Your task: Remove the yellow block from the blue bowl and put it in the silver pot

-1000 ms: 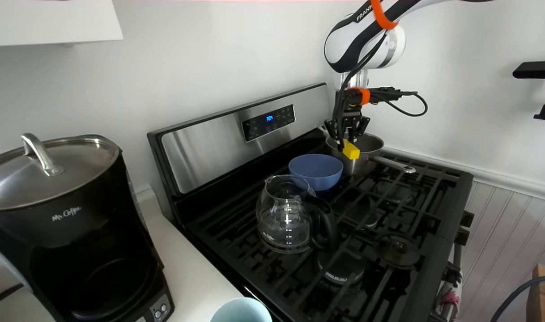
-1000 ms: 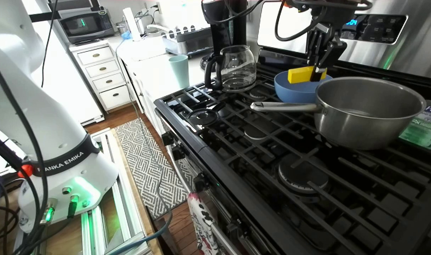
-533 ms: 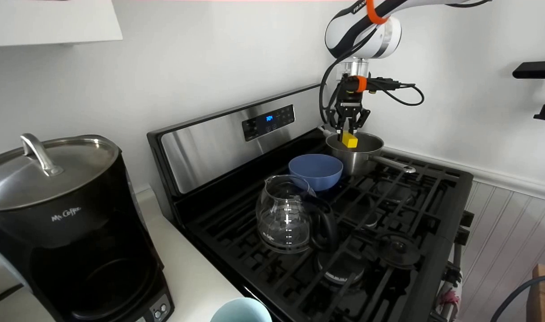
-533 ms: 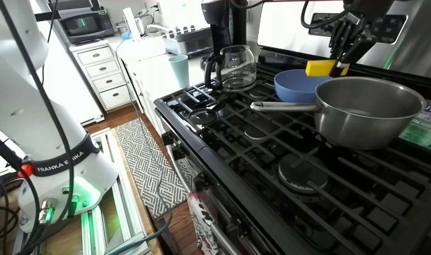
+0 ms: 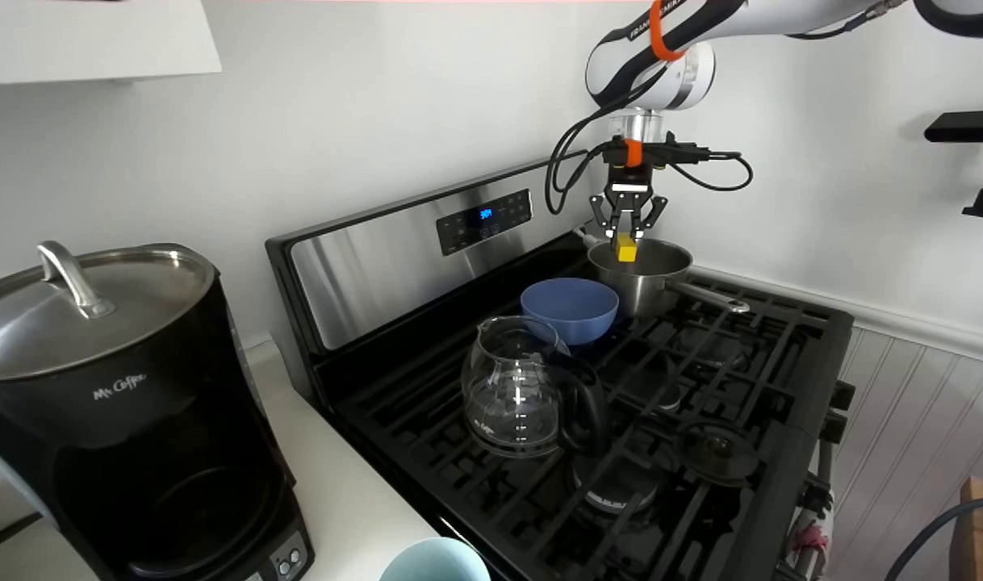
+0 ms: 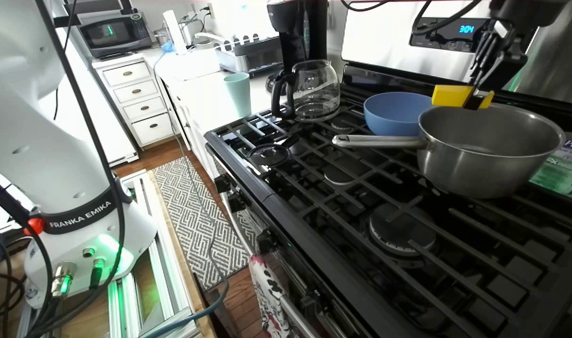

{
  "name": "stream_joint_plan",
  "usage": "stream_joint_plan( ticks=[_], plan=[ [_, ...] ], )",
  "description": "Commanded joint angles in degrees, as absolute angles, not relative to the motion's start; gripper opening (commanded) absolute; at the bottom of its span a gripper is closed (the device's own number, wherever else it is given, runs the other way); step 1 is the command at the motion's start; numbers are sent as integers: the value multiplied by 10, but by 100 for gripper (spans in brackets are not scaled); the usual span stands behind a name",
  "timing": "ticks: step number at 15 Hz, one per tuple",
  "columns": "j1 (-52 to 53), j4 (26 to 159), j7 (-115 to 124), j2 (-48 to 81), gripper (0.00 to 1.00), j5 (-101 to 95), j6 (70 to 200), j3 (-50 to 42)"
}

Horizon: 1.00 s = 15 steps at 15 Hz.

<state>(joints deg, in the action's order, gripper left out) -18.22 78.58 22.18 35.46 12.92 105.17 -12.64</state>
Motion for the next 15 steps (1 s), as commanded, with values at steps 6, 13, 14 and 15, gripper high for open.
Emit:
stream_joint_plan(
  ticks=[6, 13, 14, 15],
  plan=[
    [-182, 784, 216, 382, 8, 91, 1131, -144],
    [-185, 780, 214, 402, 57, 93, 1138, -146],
    [-185, 780, 215, 402, 63, 94, 1138, -146],
    [-185, 781, 216, 402, 69, 93, 1138, -147]
  ],
)
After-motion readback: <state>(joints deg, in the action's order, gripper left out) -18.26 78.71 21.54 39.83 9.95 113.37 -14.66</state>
